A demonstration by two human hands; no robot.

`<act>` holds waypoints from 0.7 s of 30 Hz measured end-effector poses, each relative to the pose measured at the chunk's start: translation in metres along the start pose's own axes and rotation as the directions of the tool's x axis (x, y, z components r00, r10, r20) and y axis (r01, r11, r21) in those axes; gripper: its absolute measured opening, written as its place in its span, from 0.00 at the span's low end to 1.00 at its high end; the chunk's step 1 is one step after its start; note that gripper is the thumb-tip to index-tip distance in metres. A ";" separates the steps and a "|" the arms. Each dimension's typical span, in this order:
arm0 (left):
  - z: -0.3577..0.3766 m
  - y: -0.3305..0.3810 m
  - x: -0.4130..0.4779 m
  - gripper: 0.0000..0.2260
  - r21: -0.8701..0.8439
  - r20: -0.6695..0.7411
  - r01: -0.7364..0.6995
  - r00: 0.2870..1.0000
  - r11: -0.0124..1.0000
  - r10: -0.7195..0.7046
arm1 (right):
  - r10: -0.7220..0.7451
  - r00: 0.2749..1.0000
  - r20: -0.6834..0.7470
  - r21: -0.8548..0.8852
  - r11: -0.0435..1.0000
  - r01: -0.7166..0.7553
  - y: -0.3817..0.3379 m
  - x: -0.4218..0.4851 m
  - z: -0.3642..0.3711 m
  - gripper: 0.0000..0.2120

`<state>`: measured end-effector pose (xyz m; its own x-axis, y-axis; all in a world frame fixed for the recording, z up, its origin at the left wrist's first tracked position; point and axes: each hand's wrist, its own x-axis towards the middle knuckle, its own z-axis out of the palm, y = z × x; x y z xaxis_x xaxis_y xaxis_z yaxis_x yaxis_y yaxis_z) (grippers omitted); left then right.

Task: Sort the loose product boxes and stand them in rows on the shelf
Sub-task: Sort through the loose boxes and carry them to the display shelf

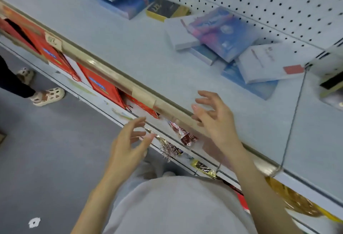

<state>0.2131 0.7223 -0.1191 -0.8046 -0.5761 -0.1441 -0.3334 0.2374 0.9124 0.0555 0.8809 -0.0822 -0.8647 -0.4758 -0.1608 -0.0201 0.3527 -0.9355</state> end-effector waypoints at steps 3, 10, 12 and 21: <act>-0.033 0.003 0.058 0.20 -0.003 0.078 -0.080 0.994 0.997 0.080 | 0.080 0.965 -0.249 0.080 0.995 -0.062 -0.009 0.039 0.006 0.12; -0.093 0.050 0.196 0.14 0.067 0.224 -0.293 0.936 0.954 0.272 | 0.452 0.752 -0.479 0.667 0.745 -0.022 -0.030 0.133 0.001 0.07; -0.087 0.065 0.228 0.15 0.086 0.277 -0.360 0.904 0.929 0.325 | 0.525 0.706 -0.475 0.763 0.646 0.032 -0.029 0.152 0.001 0.11; -0.006 0.084 0.310 0.23 0.162 0.514 -0.539 0.761 0.826 0.396 | 0.635 0.610 -0.474 0.838 0.537 0.092 -0.035 0.191 -0.007 0.19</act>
<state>-0.0617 0.5591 -0.0845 -0.9969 0.0572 0.0547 0.0785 0.6338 0.7695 -0.1125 0.7833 -0.0775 -0.7780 0.3154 -0.5433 0.3307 -0.5297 -0.7811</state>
